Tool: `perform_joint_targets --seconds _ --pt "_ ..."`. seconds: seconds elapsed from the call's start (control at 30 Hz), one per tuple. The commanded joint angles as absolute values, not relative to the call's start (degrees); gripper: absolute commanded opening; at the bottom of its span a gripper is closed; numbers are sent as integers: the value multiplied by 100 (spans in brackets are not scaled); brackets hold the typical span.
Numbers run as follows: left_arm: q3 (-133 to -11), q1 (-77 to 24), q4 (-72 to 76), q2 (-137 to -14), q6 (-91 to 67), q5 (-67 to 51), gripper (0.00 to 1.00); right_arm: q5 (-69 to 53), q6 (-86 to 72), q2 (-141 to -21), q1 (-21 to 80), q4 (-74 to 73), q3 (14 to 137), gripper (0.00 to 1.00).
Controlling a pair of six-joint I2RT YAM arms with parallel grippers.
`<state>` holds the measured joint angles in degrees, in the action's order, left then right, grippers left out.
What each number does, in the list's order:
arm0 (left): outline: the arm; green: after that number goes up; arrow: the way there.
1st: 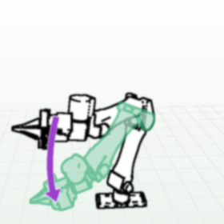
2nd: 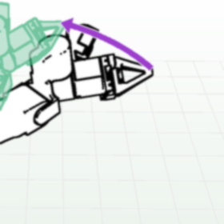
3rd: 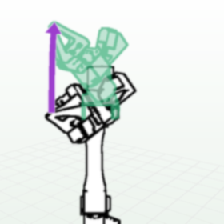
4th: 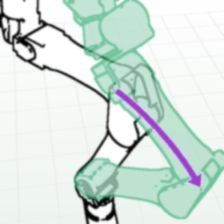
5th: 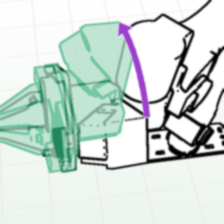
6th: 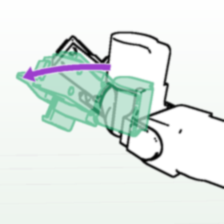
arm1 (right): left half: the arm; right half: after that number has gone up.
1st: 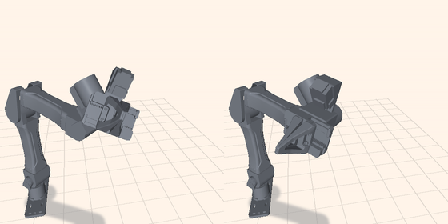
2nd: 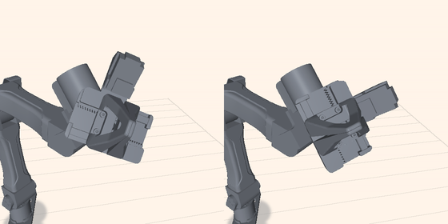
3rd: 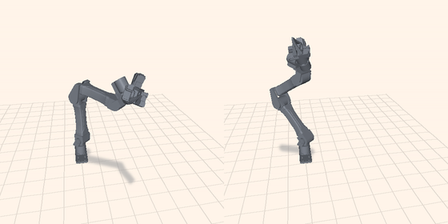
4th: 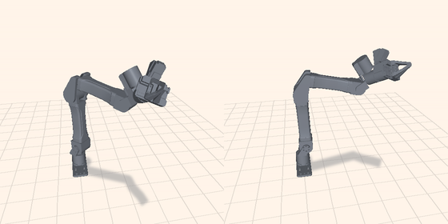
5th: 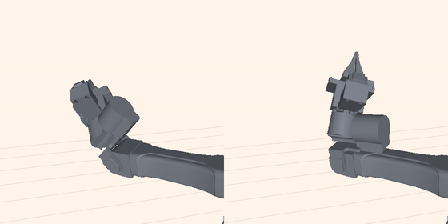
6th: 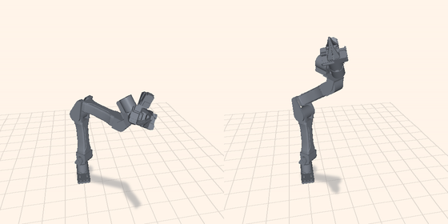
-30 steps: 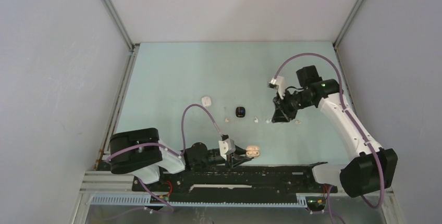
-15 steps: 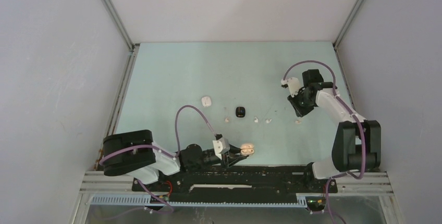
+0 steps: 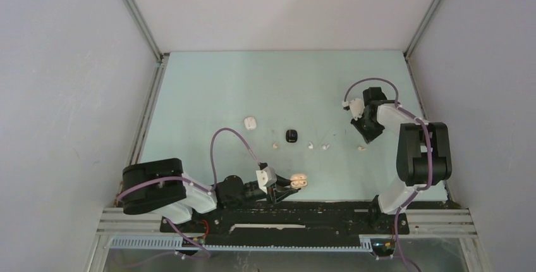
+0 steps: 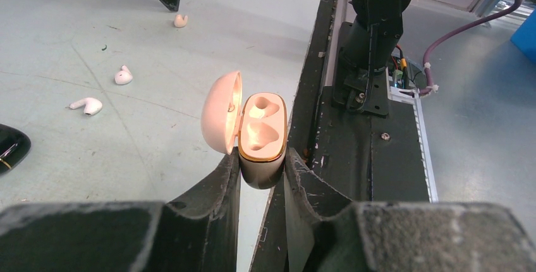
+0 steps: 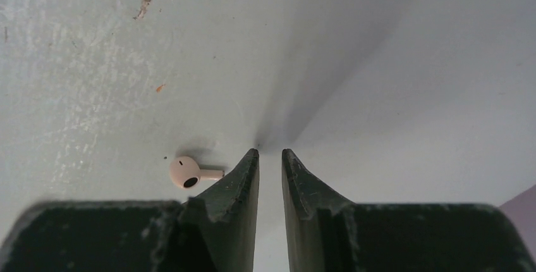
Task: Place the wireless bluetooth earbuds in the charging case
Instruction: Pick up the earbud from the center of the board.
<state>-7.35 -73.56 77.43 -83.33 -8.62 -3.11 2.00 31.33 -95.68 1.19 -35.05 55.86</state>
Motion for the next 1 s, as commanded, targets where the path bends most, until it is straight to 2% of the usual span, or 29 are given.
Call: perform_joint_targets --seconds 0.0,0.63,0.97 --pt "-728 -7400 8039 -8244 -888 -211 0 95 3168 -9732 87 -3381 5581 23" --pt "-806 -7400 8041 -8434 -910 -244 0 -919 3046 -9120 355 -3969 4791 25" --pt "-816 -7400 8040 -8491 -958 -242 0 -809 2962 -9167 571 -3739 4830 27"
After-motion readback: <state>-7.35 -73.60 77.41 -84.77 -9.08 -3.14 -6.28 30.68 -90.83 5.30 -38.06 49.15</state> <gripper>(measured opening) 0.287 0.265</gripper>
